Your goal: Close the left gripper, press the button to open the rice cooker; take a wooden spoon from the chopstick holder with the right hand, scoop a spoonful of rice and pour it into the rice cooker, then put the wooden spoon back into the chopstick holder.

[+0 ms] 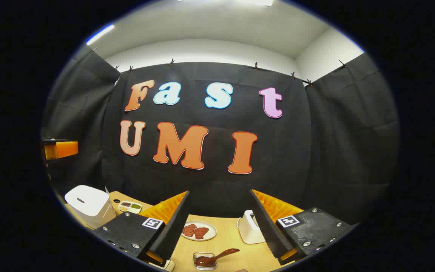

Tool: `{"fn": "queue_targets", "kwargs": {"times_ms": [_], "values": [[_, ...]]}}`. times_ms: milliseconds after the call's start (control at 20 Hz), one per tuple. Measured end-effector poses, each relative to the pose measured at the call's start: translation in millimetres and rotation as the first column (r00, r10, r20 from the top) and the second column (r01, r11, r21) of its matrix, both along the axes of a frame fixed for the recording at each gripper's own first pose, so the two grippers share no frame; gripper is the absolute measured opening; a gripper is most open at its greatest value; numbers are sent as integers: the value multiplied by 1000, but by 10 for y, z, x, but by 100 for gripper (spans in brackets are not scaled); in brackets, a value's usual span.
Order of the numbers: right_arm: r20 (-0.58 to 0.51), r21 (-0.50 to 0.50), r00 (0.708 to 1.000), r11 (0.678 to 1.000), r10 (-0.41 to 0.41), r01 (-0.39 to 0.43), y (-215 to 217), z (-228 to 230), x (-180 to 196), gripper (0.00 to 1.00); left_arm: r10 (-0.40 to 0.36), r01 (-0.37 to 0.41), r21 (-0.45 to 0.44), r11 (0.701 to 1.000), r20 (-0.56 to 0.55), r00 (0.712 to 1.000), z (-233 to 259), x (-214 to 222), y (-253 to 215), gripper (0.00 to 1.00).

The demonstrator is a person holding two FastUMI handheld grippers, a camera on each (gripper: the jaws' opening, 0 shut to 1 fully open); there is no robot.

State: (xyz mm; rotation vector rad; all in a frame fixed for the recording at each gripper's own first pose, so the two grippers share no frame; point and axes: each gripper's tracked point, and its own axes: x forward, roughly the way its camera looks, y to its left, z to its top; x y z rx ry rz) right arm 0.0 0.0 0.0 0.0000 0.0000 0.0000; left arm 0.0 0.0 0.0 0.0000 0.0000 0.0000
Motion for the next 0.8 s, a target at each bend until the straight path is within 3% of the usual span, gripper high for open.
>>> {"fn": "queue_targets", "kwargs": {"times_ms": [400, 800], "values": [[-18, 31, 999, 998, 46, -46, -50, -120, 112, 95, 68, -68, 12, 998, -13, 998, -5, -20, 34, 100], [-13, 50, 999, 998, -36, 37, 72, -30, 136, 95, 47, -48, 64, 997, 18, 999, 213, 179, 467, 100]]}}
